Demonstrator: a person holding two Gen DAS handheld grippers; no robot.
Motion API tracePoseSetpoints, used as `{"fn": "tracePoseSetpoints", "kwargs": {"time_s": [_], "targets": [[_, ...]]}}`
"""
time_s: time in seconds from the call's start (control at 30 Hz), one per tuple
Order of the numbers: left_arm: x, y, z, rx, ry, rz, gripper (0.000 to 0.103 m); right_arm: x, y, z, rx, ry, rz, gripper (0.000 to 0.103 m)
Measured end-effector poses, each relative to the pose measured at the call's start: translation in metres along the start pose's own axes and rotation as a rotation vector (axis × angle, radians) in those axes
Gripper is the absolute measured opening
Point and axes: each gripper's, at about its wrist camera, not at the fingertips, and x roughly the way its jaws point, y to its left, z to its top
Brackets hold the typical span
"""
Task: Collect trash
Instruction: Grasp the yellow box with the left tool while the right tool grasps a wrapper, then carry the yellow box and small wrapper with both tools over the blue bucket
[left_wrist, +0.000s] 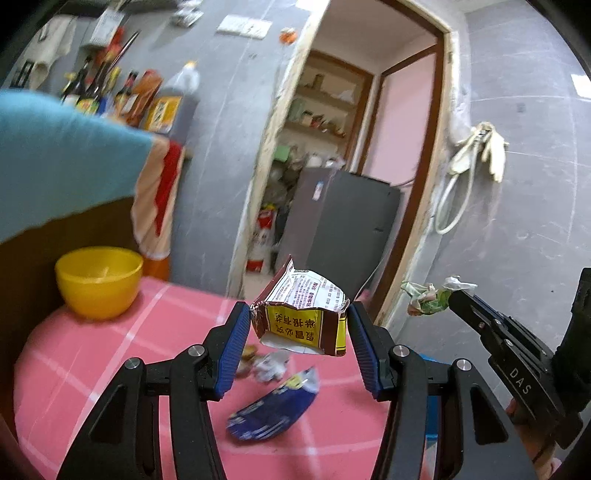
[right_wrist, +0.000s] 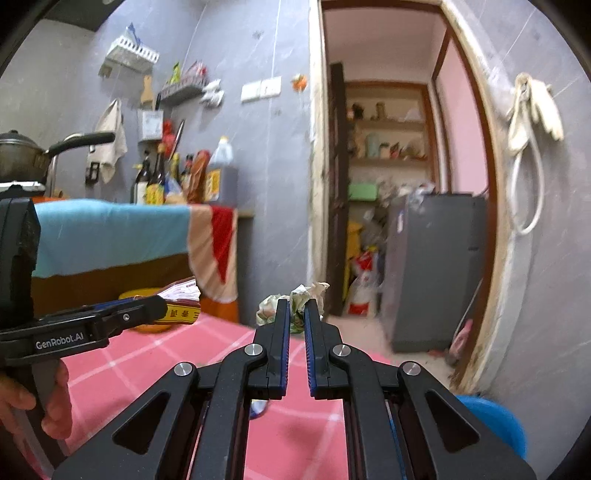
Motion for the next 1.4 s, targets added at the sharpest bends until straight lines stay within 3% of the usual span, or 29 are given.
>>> {"fn": "tracePoseSetpoints", "kwargs": {"time_s": [0.3, 0.57, 0.8, 1.13, 1.4], "targets": [[0.02, -0.056, 0.004, 0.044, -0.047, -0.086, 0.049, -0.033, -0.041, 0.006, -0.001, -0.069, -0.132, 0.006], [0.054, -0.108, -0.008, 0.086, -0.006, -0.167, 0.049, -0.052, -0.091, -0.01, 0.061, -0.06, -0.254, 0.006], [0.091, -0.14, -0.028, 0.101, 0.1, -0.203, 0.049, -0.053, -0.127, -0.036, 0.125, 0.006, -0.314, 0.006], [0.148, -0.159, -0.054, 0.084, 0.337, -0.222, 0.049, -0.042, -0.156, -0.075, 0.218, 0.127, -0.342, 0.006], [0.175, -0.159, -0.07, 0.064, 0.438, -0.213, 0.049, -0.034, -0.167, -0.092, 0.257, 0.184, -0.347, 0.007]]}}
